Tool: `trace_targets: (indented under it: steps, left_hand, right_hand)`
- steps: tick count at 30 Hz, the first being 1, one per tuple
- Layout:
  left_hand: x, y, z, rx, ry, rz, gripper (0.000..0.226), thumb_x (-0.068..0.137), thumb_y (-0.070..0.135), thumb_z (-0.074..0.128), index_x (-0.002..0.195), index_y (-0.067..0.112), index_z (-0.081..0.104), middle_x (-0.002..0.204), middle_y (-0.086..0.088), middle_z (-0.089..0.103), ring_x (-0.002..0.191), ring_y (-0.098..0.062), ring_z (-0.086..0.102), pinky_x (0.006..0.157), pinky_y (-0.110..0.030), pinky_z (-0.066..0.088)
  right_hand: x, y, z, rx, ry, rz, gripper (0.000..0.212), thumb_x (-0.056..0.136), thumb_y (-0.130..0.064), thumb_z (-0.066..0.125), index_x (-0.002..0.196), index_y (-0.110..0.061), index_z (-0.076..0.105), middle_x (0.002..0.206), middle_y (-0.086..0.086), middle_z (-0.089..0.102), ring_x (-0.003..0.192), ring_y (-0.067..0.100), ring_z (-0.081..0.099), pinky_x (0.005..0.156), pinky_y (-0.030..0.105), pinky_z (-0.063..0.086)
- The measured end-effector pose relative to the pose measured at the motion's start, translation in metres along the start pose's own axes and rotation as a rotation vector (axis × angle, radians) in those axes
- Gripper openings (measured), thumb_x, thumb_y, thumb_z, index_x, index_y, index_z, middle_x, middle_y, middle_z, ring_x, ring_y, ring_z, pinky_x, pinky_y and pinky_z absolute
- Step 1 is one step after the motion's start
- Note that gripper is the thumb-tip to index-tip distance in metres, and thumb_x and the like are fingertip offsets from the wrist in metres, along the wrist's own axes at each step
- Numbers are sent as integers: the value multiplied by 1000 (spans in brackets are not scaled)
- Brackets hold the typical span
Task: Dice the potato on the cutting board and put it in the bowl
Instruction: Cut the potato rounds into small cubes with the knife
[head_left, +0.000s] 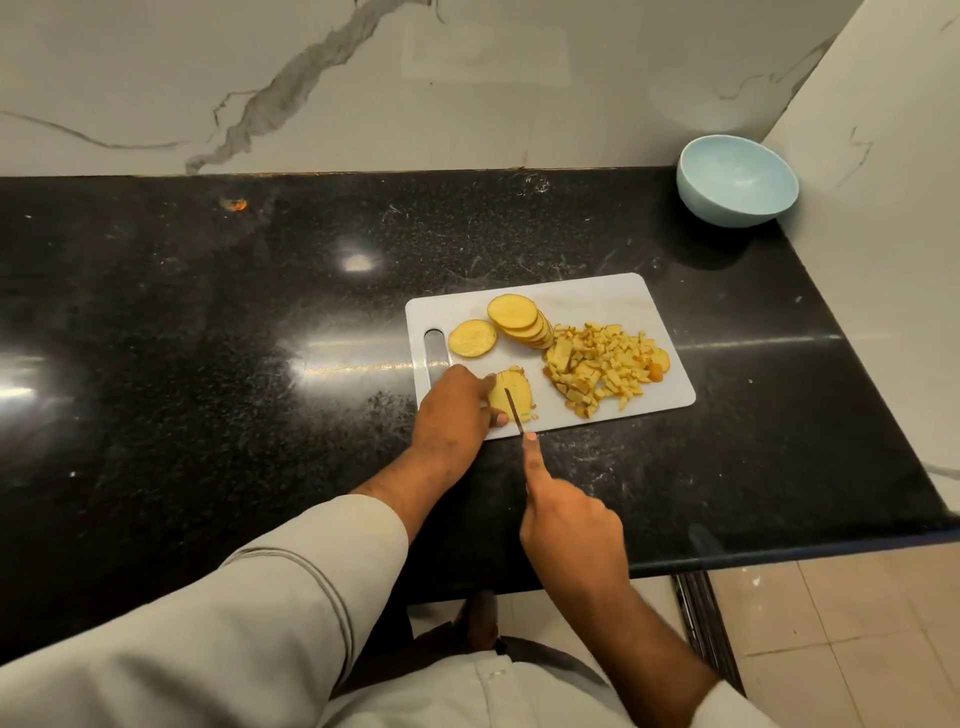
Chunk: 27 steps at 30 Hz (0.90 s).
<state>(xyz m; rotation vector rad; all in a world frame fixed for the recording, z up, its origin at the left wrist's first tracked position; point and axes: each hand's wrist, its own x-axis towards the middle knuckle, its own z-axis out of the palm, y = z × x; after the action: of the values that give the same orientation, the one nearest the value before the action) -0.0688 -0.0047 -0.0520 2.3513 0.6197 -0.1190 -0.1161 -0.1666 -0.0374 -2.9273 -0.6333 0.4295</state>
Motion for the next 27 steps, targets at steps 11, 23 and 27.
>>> trace_targets:
  steps: [11, 23, 27]
  left_hand:
    - [-4, 13, -8, 95, -12, 0, 31, 98, 25, 48, 84, 7, 69, 80, -7, 57, 78, -30, 62, 67, -34, 50]
    - [1, 18, -4, 373, -38, 92, 24, 98, 23, 44, 102, 6, 60, 104, -12, 51, 95, -31, 56, 70, -39, 46]
    - [0, 19, -3, 422, -48, 76, 17, 92, 20, 53, 103, 9, 60, 107, -10, 49, 99, -30, 54, 67, -37, 42]
  right_hand:
    - [58, -15, 4, 11, -59, -15, 77, 90, -17, 40, 152, -31, -3, 80, 4, 54, 63, 22, 52, 54, 33, 32]
    - [66, -11, 14, -28, -99, -54, 80, 90, -16, 38, 151, -32, -11, 63, -6, 29, 63, 20, 49, 55, 35, 34]
    - [55, -6, 16, -45, -114, -58, 81, 89, -16, 39, 151, -30, -11, 64, -6, 33, 50, 14, 33, 49, 33, 28]
